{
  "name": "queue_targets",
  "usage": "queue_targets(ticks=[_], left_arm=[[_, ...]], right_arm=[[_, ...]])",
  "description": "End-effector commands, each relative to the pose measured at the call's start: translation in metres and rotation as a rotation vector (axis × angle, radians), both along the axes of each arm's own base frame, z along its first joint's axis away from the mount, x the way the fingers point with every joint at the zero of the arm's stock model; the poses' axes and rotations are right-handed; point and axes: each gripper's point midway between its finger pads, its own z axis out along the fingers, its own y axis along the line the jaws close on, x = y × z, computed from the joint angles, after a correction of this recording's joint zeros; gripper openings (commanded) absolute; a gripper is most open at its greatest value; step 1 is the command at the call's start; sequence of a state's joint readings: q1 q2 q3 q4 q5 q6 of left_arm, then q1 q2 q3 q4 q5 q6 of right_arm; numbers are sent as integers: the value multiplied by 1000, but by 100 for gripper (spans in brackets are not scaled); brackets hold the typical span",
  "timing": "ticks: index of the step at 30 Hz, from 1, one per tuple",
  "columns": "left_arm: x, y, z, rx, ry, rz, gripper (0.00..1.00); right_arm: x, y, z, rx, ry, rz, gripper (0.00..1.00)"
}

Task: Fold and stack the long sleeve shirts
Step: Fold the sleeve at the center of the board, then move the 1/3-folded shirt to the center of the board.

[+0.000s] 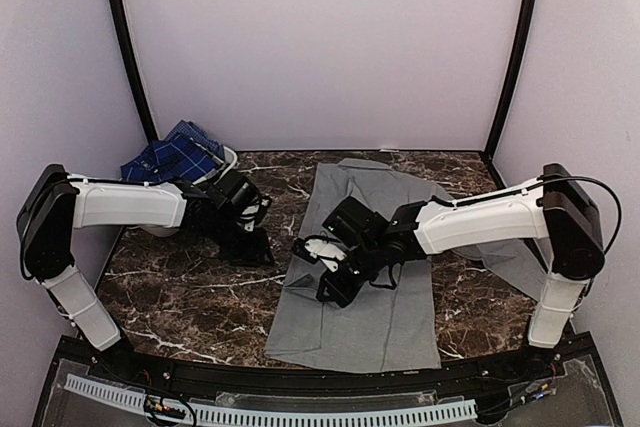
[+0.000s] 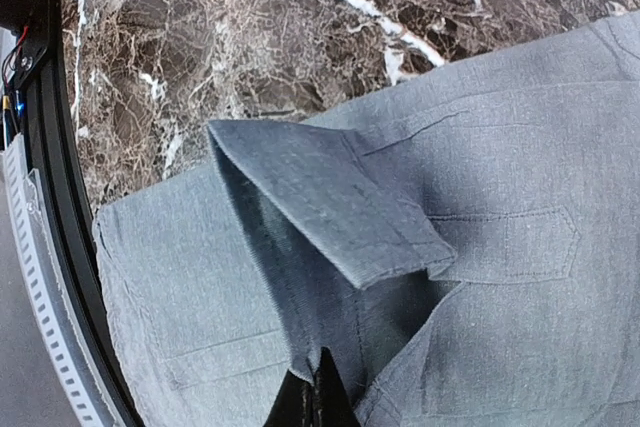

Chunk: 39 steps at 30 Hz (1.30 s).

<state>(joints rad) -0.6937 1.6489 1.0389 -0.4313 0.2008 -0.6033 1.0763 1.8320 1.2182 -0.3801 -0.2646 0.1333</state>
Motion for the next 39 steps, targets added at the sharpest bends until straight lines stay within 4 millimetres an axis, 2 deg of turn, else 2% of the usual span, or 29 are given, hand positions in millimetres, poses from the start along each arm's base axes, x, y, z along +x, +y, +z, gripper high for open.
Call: queue_targets(ticks=[1,3,6,11,13,16,19,26,29,34,39], left_arm=[[-5,4,5,-11,2,2,33],[-5,2,3,-17,8,-5,33],[-7,0,2,-27,18,-8,33],[-11,-1,-5,-40,41,-9,33],[-12,-1,-6,-42,46,-8,33],[-15,-4,-7,-62,57,-18,33],[-20,-10,-7,-99,78,-38,33],[-37,-7,-22,-113,138,-48,39],[-45,-14,-26,-127,159,-73,41],[-50,-26,-36,-104,180,-108,42],[-49,-30,-48,-47,187,-108,41]], right_arm=[[-13,-6,14,24,-1,10,1],[-18,-4,15,32,10,17,3],[-26,3,17,47,24,31,11],[-36,21,31,123,53,45,17],[-35,22,33,126,43,33,18],[-26,17,36,114,3,-15,26],[-8,4,36,84,-30,-106,33],[21,-36,16,32,12,-297,38],[49,-59,14,56,35,-428,38],[101,-97,24,131,13,-636,39],[140,-120,31,194,-12,-773,39]])
